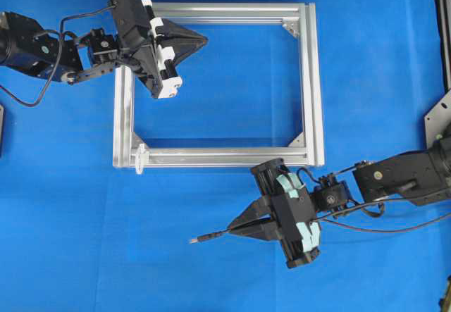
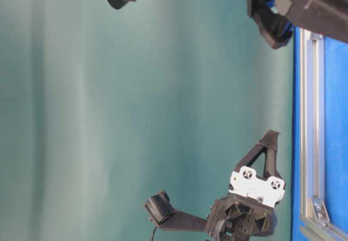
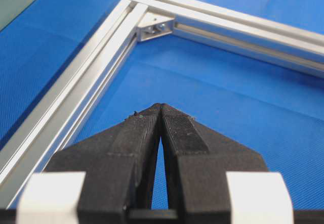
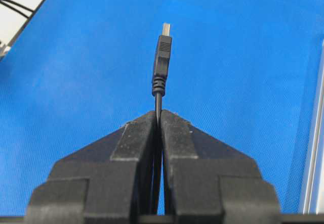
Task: Insert the wire through the string loop located on the left side.
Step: 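Lift the cable and carry it toward the frame's lower-left corner, then push the plug tip through the white zip-tie loop with the right gripper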
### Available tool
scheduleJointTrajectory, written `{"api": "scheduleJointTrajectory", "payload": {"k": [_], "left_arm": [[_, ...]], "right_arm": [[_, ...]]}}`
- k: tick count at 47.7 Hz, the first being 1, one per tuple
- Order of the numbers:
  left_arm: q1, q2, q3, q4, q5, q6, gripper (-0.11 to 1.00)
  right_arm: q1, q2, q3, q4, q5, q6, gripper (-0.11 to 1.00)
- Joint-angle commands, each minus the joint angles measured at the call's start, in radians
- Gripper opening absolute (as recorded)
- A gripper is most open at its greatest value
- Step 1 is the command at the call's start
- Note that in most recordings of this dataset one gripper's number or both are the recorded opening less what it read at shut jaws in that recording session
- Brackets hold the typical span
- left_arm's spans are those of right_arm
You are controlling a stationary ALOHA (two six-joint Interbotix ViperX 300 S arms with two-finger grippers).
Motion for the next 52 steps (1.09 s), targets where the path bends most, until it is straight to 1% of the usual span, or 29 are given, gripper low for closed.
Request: {"api": "scheduleJointTrajectory", "payload": {"k": [1, 18, 26, 38, 52], "left_arm": [[0.002, -0.031, -0.008, 0.003, -0.005, -0.002, 0.00], [0.002, -0.031, -0.008, 0.003, -0.005, -0.002, 0.00], [0.002, -0.031, -0.009, 0.003, -0.005, -0.002, 0.00], [0.000, -0.032, -0.006, 0.003, -0.005, -0.005, 0.00], [0.002, -0.034, -0.006, 0.003, -0.005, -0.006, 0.00]], "right_arm": [[0.006, -0.026, -0.017, -0.002, -0.005, 0.000, 0.00], [0.008, -0.026, -0.015, -0.003, -0.006, -0.003, 0.00], [-0.008, -0.026, -0.014, -0.002, -0.009, -0.006, 0.00], [-0.084, -0.032, -0.005, -0.002, -0.009, -0.009, 0.00], [-0.196, -0.035, 0.002, -0.003, -0.005, -0.011, 0.00]]}}
